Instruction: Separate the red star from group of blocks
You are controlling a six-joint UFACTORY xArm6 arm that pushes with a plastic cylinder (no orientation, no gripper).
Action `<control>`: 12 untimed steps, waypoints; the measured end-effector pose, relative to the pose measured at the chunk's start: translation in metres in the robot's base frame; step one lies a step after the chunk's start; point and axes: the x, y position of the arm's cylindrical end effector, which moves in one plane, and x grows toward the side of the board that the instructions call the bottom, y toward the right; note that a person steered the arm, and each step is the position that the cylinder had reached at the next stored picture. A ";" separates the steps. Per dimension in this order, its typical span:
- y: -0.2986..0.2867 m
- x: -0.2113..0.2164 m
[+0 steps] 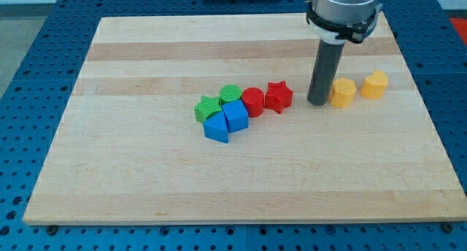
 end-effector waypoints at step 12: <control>-0.146 0.030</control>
